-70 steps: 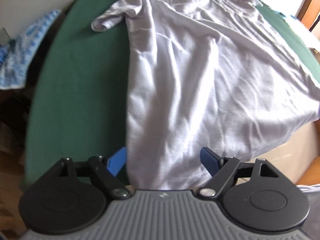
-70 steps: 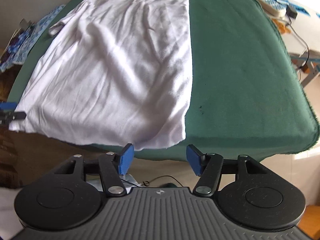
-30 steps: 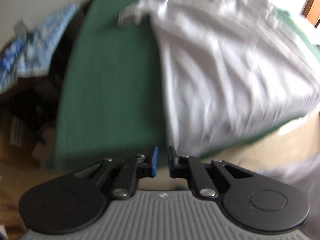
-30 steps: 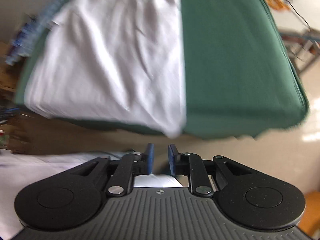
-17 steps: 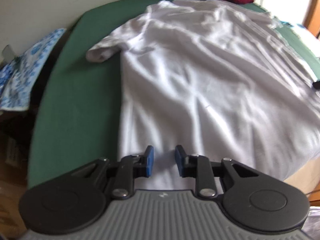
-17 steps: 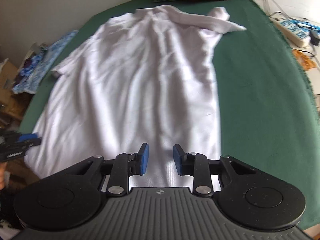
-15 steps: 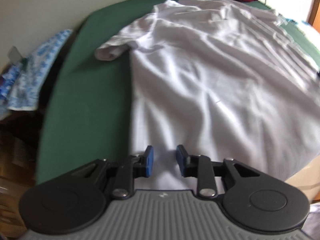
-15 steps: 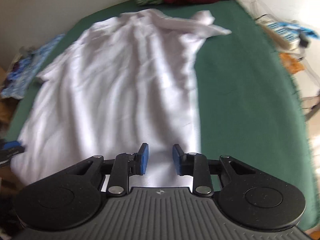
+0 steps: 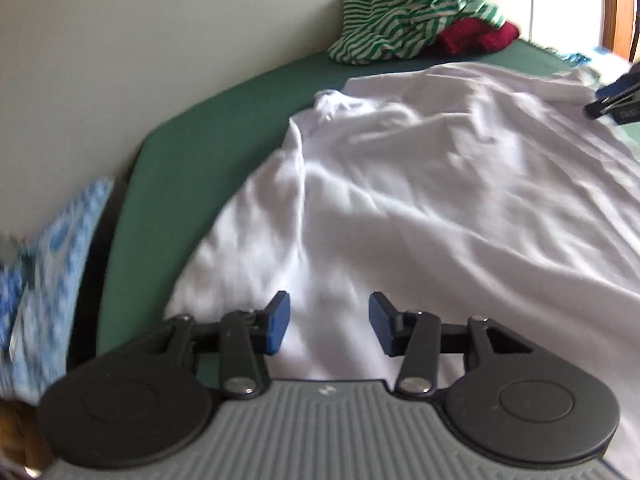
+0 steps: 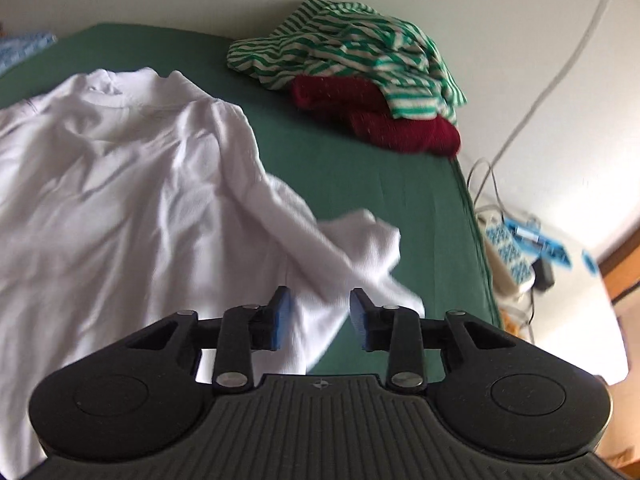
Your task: Fold clothes
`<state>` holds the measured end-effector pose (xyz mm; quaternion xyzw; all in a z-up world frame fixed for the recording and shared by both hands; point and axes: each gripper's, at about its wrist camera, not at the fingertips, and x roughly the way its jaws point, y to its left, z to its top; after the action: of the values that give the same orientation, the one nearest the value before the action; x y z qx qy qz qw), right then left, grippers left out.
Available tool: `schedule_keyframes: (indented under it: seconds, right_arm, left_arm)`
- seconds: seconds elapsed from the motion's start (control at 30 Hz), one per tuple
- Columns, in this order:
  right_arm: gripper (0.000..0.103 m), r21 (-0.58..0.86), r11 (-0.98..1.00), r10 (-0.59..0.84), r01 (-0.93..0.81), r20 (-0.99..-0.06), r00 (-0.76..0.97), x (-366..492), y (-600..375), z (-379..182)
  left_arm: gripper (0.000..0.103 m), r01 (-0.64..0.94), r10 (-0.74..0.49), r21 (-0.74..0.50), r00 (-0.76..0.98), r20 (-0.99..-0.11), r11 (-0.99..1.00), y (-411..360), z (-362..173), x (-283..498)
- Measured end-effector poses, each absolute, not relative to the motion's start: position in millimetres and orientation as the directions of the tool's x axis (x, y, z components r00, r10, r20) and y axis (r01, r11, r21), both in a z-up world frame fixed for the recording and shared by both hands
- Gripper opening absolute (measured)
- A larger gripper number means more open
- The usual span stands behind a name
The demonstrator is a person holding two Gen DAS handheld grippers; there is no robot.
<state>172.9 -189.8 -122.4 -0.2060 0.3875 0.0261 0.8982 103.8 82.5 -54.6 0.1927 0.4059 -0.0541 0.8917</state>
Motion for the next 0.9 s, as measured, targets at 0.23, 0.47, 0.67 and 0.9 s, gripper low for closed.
schedule_keyframes:
  seconds: [0.23,0.47,0.67,0.9]
  right_arm:
    - [0.014,-0.523,0.835,-0.248,-0.173,-0.638,0.729,213.9,-179.4,-130.4]
    - [0.012,-0.457,0.889,-0.343,0.03,-0.621,0.705,290.9,-213.5,-122.2]
    - [0.046,-0.389,0.918,-0.336,0.083,-0.647,0.685,299.3,-234.1,-115.4]
    - [0.065,-0.012,0.985,-0.136,0.172,-0.669,0.731,244.4,-310.7,-73.7]
  left_arm:
    - [0.035,0.155,0.179,0.368,0.664,-0.726,0.917,109.8,-66.7,188.2]
    - [0.037,-0.083,0.404,0.458,0.628,-0.666,0.885,156.9,-67.5,266.5]
    - [0.049,-0.147,0.441,0.447,0.591,-0.676,0.882,180.9,-63.5,279.3]
    - [0.053,-0.13,0.347,0.354,0.661,-0.665,0.926,187.9,-29.9,244.4]
